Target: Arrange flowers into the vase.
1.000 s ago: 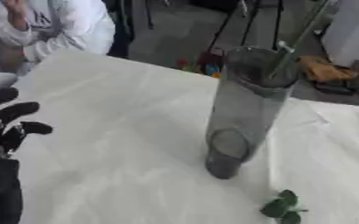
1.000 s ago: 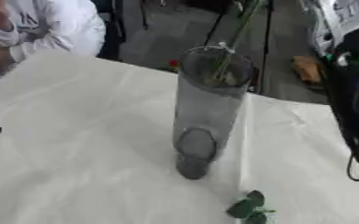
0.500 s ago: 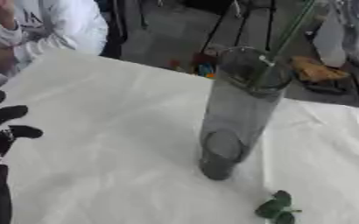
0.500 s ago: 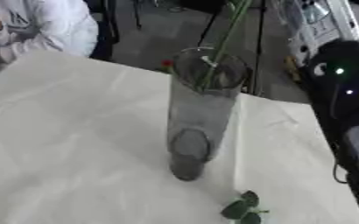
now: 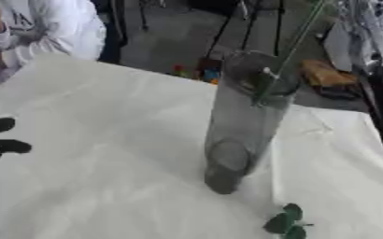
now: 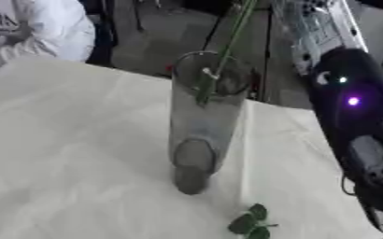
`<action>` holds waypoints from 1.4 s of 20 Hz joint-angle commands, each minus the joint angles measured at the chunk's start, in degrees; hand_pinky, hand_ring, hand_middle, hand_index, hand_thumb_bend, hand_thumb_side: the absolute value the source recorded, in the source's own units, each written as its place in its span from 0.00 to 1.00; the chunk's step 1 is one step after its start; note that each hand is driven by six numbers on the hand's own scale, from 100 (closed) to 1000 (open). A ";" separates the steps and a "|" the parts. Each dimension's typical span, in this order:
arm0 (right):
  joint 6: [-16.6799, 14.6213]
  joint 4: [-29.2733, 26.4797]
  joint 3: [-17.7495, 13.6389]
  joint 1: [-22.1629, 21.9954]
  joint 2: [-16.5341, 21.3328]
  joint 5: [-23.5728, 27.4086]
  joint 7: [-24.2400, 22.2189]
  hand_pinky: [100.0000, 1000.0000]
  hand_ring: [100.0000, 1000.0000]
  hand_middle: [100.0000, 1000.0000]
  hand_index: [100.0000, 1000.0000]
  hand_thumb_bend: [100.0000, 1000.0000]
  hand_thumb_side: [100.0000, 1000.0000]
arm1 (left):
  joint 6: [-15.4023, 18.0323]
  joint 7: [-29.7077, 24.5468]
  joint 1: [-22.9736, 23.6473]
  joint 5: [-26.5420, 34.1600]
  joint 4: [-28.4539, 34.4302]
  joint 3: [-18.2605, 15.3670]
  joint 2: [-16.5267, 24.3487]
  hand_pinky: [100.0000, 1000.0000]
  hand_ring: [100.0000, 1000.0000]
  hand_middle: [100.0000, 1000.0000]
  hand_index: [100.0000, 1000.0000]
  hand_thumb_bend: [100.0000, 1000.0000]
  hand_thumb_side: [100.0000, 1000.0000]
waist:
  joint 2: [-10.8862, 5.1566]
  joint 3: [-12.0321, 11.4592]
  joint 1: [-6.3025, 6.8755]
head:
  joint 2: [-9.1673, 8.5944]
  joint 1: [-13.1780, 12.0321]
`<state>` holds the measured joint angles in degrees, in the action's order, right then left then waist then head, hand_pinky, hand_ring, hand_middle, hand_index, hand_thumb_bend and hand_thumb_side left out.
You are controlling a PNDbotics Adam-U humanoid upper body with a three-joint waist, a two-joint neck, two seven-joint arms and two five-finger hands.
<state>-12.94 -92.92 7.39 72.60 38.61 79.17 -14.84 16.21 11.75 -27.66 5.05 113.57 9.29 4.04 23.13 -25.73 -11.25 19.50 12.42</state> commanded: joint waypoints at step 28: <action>-4.73 -1.60 -5.67 1.01 7.25 7.48 -11.69 0.00 0.00 0.00 0.00 0.03 0.49 | -0.07 -0.80 -0.14 -0.29 1.02 0.35 0.95 0.49 0.64 0.68 0.91 0.28 1.00 | -0.57 -0.10 0.79 | -2.83 2.13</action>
<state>-17.52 -93.13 2.18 72.95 43.67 86.38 -25.55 16.09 11.17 -27.20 5.01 113.57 9.32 4.56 23.74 -25.86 -11.37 17.49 14.29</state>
